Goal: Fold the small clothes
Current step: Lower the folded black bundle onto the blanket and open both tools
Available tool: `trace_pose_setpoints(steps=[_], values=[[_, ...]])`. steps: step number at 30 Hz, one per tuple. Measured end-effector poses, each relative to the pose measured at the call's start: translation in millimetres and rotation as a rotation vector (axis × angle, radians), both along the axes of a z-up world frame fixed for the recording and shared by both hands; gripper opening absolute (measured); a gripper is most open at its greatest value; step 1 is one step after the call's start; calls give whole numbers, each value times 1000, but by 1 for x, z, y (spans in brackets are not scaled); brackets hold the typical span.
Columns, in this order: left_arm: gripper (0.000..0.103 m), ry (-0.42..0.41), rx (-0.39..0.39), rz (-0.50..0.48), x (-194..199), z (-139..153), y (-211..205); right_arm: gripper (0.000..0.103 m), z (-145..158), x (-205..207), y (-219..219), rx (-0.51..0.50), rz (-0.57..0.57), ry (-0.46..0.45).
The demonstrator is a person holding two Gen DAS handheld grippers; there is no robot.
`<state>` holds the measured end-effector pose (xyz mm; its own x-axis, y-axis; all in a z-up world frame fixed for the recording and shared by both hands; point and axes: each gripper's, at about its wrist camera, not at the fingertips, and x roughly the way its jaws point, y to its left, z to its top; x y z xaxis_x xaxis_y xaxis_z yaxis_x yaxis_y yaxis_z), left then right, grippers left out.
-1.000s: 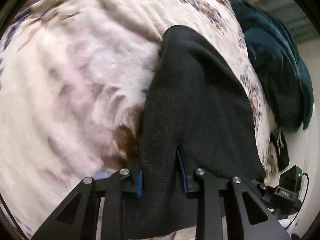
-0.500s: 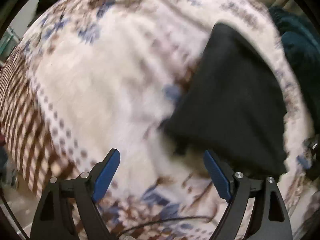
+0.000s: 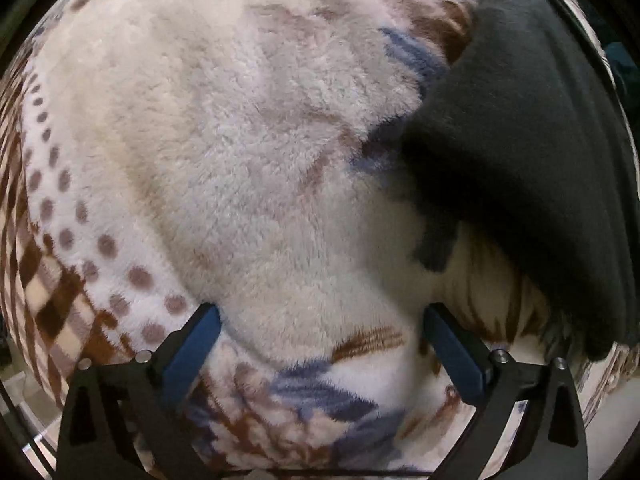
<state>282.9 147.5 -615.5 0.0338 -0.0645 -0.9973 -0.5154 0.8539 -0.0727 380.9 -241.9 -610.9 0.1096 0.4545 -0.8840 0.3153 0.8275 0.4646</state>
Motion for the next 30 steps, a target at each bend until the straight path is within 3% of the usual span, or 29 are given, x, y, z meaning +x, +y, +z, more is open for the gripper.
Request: trace_pose_setpoints(steps=[3, 5, 7, 9, 10, 11, 13, 16, 18, 19, 20, 22, 30], values=[[103, 2, 35, -8, 2, -4, -10, 7, -23, -4, -1, -56, 39, 99], [103, 28, 25, -11, 7, -2, -12, 7, -49, -4, -8, -2, 41, 204], [103, 42, 14, -5, 16, 6, -15, 8, -46, -1, -19, 34, 2, 171], [103, -13, 21, 3, 25, 30, -16, 32, -28, 15, -28, 21, -1, 72], [103, -41, 37, -2, 29, 43, -18, 57, -21, 22, -30, 19, -4, 27], [103, -74, 58, -8, 34, 58, -21, 71, -14, 34, -32, 33, -4, -33], [103, -135, 107, -6, 44, 82, -26, 72, -13, 67, -30, 47, 27, -120], [103, -207, 137, -4, 66, 103, -34, 72, -36, 114, -23, 85, 54, -141], [103, -221, 137, -10, 80, 101, -34, 72, -57, 137, -18, 118, 66, -106], [103, -212, 132, -11, 86, 98, -30, 71, -69, 146, -18, 162, 56, -89], [103, -209, 121, -9, 87, 95, -29, 57, -79, 153, -15, 206, 55, -98], [103, -197, 120, -11, 94, 87, -30, 7, -78, 151, -10, 227, 52, -144], [103, -208, 141, -42, 118, 88, -37, 6, -27, 157, -3, 76, 41, -310]])
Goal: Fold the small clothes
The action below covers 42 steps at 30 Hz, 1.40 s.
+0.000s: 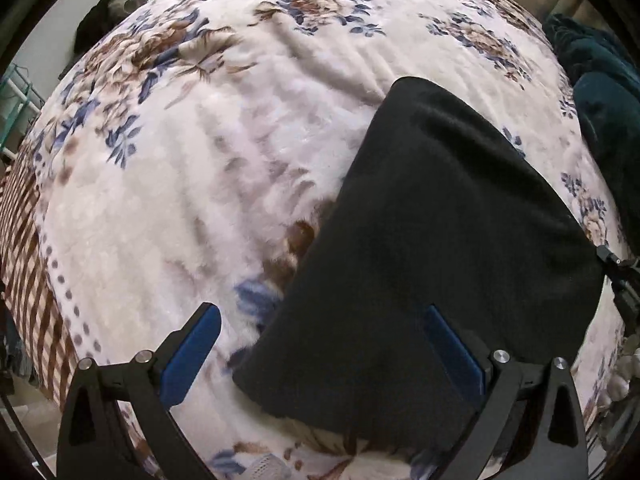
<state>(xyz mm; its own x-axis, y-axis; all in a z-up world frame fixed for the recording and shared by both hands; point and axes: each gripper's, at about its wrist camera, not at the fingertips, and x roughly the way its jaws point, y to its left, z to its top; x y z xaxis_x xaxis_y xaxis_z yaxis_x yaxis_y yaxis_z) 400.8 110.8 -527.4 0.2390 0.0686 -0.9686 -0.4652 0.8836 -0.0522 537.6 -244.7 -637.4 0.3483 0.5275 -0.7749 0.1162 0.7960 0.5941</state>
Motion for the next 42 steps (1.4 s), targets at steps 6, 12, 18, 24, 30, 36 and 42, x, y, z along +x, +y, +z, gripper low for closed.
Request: trace_pose_setpoints(steps=[6, 12, 18, 24, 30, 36, 42], values=[[103, 40, 35, 1, 4, -13, 6, 6, -1, 28, 3, -90, -45, 3], [103, 42, 27, 2, -6, -10, 15, 9, -15, 36, 11, -92, -8, 78], [103, 50, 57, -28, -16, -14, 12, 53, -13, -26, -34, 41, -43, 268], [103, 75, 48, -24, -21, -30, 14, 53, -46, -118, -32, 173, -56, 467], [103, 82, 56, -41, -22, -27, 12, 9, -26, -159, -17, 110, -157, 324], [103, 90, 34, -55, -23, -24, 13, 7, 18, -175, -11, 39, -152, 261], [103, 73, -57, -20, -49, -9, 30, 7, -24, -179, -29, 73, -168, 417]])
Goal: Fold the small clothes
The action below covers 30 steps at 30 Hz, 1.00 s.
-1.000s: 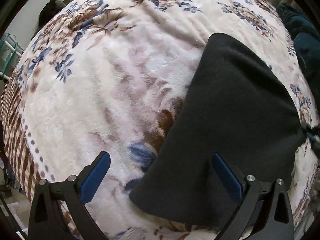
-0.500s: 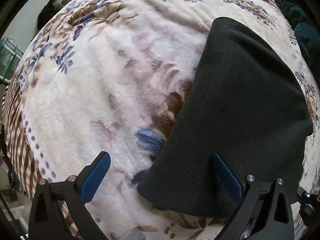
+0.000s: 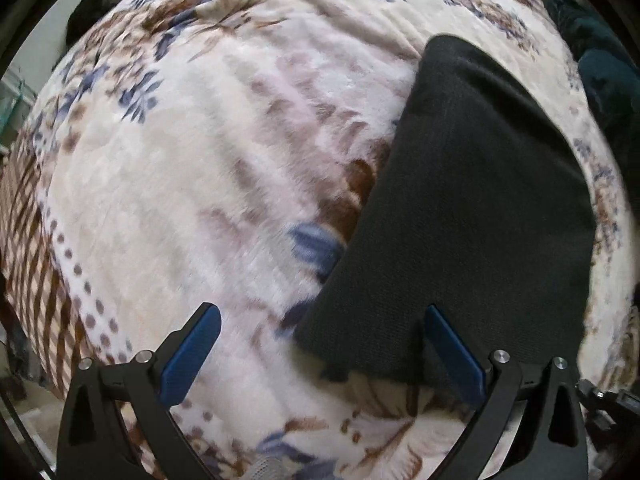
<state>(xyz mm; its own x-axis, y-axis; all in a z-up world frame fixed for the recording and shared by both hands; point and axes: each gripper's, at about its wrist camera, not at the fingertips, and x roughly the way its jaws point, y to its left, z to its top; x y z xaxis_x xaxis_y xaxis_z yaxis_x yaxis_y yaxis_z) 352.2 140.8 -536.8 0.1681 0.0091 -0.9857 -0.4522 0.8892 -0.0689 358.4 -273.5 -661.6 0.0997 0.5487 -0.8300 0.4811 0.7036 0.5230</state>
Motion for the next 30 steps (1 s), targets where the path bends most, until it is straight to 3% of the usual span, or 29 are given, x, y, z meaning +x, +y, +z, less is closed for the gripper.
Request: trace_pose_setpoints(steps=[1, 3, 4, 5, 8, 12, 14, 18, 23, 24, 25, 26, 27, 28, 29, 30], values=[[103, -14, -34, 17, -4, 2, 5, 8, -4, -3, -5, 38, -22, 6], [103, -55, -140, 61, -12, 2, 18, 31, -6, -8, -17, 75, -70, 5], [103, -81, -207, 74, -13, -2, 25, 65, -7, -9, -20, 100, -92, -24], [103, -94, -226, 76, -13, -6, 29, 85, -8, -11, -22, 135, -107, -47], [103, -134, -208, 56, -6, -13, 40, 86, -29, -23, -14, 291, -152, -13], [103, -159, -284, -15, 22, -24, 42, 86, -59, -37, 19, 411, -136, 36], [103, -156, -318, -65, 37, -28, 35, 86, -74, -38, 32, 454, -185, 24], [103, -142, -336, -166, 61, -37, 27, 91, -88, -24, 49, 492, -305, -85], [103, -139, -329, -201, 78, -43, 22, 91, -81, -2, 61, 511, -439, -229], [103, -148, -331, -198, 79, -43, 22, 89, -81, 6, 65, 490, -435, -245], [103, -160, -331, -192, 80, -42, 23, 82, -81, 14, 70, 467, -427, -244], [101, -185, -338, -197, 80, -40, 22, 62, -83, 17, 75, 448, -422, -232], [78, -210, -339, -210, 79, -36, 21, 51, -84, 22, 79, 428, -411, -218], [48, -225, -333, -226, 81, -31, 19, 34, -83, 25, 82, 385, -388, -196], [44, -232, -328, -235, 83, -26, 17, 32, -81, 27, 84, 368, -379, -195], [31, -243, -333, -232, 82, -22, 19, 29, -79, 27, 84, 360, -371, -195]])
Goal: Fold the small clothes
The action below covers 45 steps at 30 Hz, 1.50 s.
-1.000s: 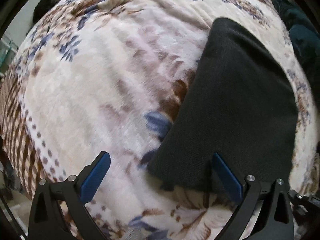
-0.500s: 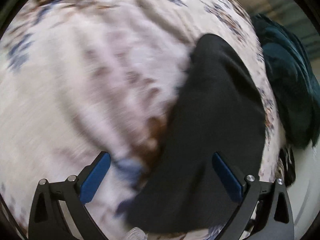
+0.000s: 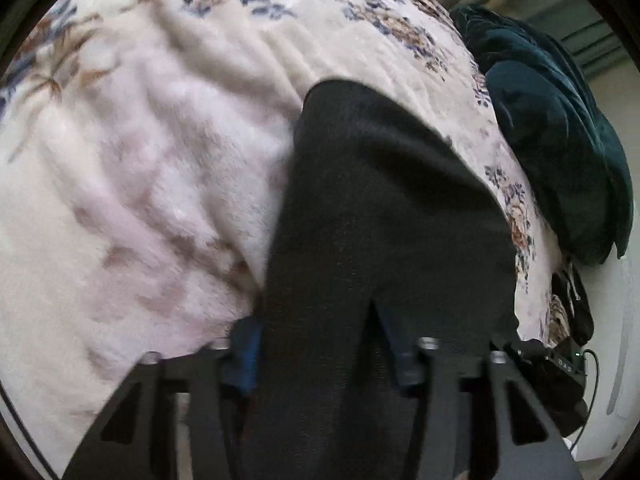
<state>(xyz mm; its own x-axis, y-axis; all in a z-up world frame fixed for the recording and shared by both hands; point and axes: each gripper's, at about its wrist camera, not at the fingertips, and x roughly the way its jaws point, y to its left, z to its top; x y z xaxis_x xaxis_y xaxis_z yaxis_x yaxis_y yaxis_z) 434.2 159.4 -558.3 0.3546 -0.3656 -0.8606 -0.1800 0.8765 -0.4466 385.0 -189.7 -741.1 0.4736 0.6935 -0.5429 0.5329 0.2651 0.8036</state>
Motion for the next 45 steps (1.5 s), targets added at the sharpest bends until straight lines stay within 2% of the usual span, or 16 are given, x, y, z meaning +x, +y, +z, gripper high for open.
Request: trace_pose_setpoints(steps=[1, 3, 7, 13, 19, 24, 27, 30, 33, 35, 37, 38, 40, 42, 44, 45], values=[[24, -3, -20, 16, -2, 5, 5, 26, 5, -1, 1, -18, 16, 0], [20, -4, -50, 35, -5, 12, 11, 22, 16, 0, -1, -34, 29, -12], [13, -19, -47, 25, 0, 37, 12, 19, 53, 3, 6, -64, 69, -50], [13, -135, -74, -19, 32, 99, 4, 19, 120, 32, 8, -79, 121, -136], [13, -231, -80, -32, 103, 140, 11, 19, 182, 89, 5, -93, 112, -250], [13, -277, -52, -54, 187, 149, 9, 19, 207, 158, 10, -108, 82, -339], [13, -255, -9, -77, 245, 129, 8, 19, 202, 213, 15, -143, 74, -387], [14, -187, 48, -108, 293, 84, 4, 19, 173, 268, 21, -164, 65, -395], [15, -68, 131, -132, 316, 25, 1, 19, 127, 311, 24, -193, 79, -339], [21, -63, 160, -148, 310, 6, 1, 19, 93, 327, 24, -218, 113, -249], [28, -86, 160, -145, 301, 8, 2, 23, 73, 325, 20, -256, 152, -148], [31, -74, 153, -142, 296, 9, 4, 30, 70, 321, 18, -271, 168, -135], [46, -41, 146, -126, 288, 11, 7, 50, 73, 306, 13, -354, 215, -96], [59, -24, 167, -110, 277, 13, 9, 52, 76, 292, 7, -428, 256, -69], [61, -31, 194, -108, 260, 18, 6, 53, 79, 280, 3, -492, 286, -50], [72, -26, 210, -108, 256, 18, 5, 53, 83, 273, 2, -547, 302, -38]])
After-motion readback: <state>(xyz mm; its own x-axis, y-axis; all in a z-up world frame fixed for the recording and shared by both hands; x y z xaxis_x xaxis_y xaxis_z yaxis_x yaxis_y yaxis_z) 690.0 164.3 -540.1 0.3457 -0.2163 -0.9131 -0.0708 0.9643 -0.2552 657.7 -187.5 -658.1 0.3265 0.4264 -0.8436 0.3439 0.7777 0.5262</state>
